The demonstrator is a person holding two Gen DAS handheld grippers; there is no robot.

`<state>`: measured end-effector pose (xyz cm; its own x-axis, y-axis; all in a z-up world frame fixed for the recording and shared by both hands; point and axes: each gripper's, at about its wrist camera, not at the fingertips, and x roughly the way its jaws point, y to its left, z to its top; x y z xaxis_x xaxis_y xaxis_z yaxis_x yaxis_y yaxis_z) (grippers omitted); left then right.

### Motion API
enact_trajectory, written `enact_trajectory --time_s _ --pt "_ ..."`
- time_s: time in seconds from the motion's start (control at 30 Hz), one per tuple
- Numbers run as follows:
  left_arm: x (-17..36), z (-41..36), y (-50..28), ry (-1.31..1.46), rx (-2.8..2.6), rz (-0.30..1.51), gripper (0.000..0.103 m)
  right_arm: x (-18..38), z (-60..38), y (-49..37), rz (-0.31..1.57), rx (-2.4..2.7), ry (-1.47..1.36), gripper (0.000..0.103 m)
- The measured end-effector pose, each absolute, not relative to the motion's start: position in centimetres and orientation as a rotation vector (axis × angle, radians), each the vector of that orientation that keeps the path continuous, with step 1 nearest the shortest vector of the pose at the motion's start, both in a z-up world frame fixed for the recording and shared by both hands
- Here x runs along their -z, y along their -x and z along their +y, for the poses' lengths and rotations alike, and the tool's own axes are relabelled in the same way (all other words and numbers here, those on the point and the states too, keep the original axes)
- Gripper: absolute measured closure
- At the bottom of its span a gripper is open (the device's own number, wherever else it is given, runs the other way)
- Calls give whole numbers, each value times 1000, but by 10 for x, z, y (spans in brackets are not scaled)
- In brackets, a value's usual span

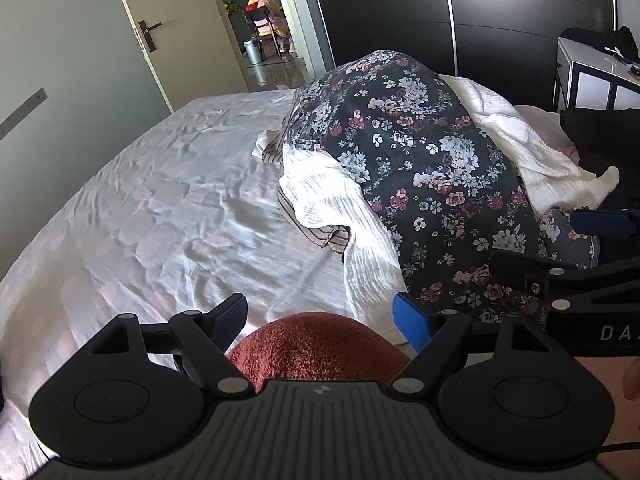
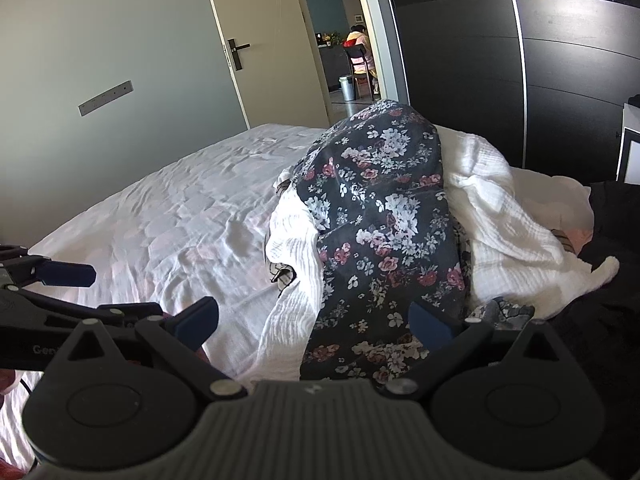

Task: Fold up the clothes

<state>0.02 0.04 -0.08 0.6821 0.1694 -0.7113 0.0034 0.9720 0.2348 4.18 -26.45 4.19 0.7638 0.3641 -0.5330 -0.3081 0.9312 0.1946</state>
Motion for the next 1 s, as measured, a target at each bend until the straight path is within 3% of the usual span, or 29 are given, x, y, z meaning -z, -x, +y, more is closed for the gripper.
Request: enact_trajectory --time_s 1.0 --pt "19 5 -5 -175 -74 888 11 -26 -259 -49 699 -325 -19 1"
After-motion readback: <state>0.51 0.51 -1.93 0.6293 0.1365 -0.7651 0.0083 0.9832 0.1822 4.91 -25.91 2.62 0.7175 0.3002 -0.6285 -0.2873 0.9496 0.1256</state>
